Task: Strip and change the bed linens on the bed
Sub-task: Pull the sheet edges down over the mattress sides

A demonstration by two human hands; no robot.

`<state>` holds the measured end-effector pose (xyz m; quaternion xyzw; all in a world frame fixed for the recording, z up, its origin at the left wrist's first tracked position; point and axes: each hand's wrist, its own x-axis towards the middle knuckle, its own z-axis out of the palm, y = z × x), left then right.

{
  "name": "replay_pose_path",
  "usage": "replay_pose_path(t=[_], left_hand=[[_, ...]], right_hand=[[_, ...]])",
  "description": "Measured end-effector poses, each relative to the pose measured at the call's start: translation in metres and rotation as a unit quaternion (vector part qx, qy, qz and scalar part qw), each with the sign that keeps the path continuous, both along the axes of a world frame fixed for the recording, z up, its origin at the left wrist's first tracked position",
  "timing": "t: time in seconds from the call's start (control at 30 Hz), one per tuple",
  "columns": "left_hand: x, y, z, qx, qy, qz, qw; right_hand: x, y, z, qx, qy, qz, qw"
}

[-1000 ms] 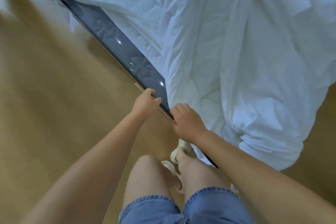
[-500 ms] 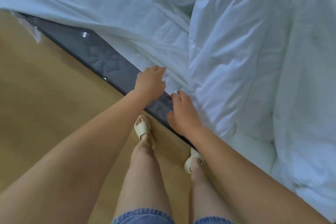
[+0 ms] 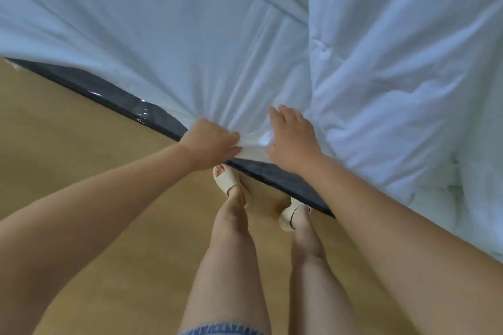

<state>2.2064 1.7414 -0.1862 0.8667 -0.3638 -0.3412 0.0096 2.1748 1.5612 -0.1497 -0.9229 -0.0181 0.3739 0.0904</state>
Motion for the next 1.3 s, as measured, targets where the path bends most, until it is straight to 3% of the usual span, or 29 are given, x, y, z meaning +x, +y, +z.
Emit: replay_pose_path(t=[0.07, 0.13, 0.3, 0.43, 0.57, 0.67, 0.8, 0.93, 1.03, 1.17, 1.3], left_hand=[[-0.015, 0.019, 0.009, -0.047, -0.054, -0.063, 0.995], [-0.012, 0.021, 0.010, -0.054, -0.054, -0.086, 0.993], [-0.038, 0.039, -0.001, 0.060, 0.084, -0.037, 0.994], [-0.068, 0.045, -0.010, 0.098, 0.061, -0.047, 0.992], [-0.086, 0.009, -0.005, 0.009, 0.007, -0.025, 1.000], [-0.106, -0.024, 0.008, -0.054, 0.050, -0.069, 0.995], [-0.140, -0.031, 0.025, -0.026, 0.060, -0.168, 0.984], [-0.155, -0.023, 0.037, 0.000, 0.041, -0.148, 0.988], [-0.185, -0.053, 0.042, -0.003, 0.021, -0.088, 0.996], [-0.236, -0.126, 0.038, -0.003, -0.028, -0.090, 0.996], [-0.261, -0.156, 0.048, 0.028, 0.015, -0.170, 0.985]], right_hand=[[-0.024, 0.001, -0.006, -0.017, 0.076, 0.075, 0.994], [-0.045, 0.001, -0.010, -0.027, 0.088, 0.089, 0.992], [-0.087, 0.012, -0.009, 0.000, 0.066, -0.007, 0.998], [-0.144, 0.041, -0.005, 0.084, 0.066, -0.061, 0.992], [-0.145, 0.039, -0.013, 0.111, 0.040, -0.138, 0.983], [-0.147, 0.028, -0.015, 0.125, 0.013, -0.180, 0.976], [-0.179, -0.020, -0.018, 0.024, 0.003, -0.069, 0.997], [-0.217, -0.062, -0.016, -0.041, -0.007, -0.061, 0.997], [-0.267, -0.048, 0.001, 0.035, -0.024, -0.133, 0.990], [-0.306, -0.040, 0.017, 0.169, -0.045, -0.274, 0.946], [-0.317, -0.098, -0.001, 0.116, -0.068, -0.167, 0.977]])
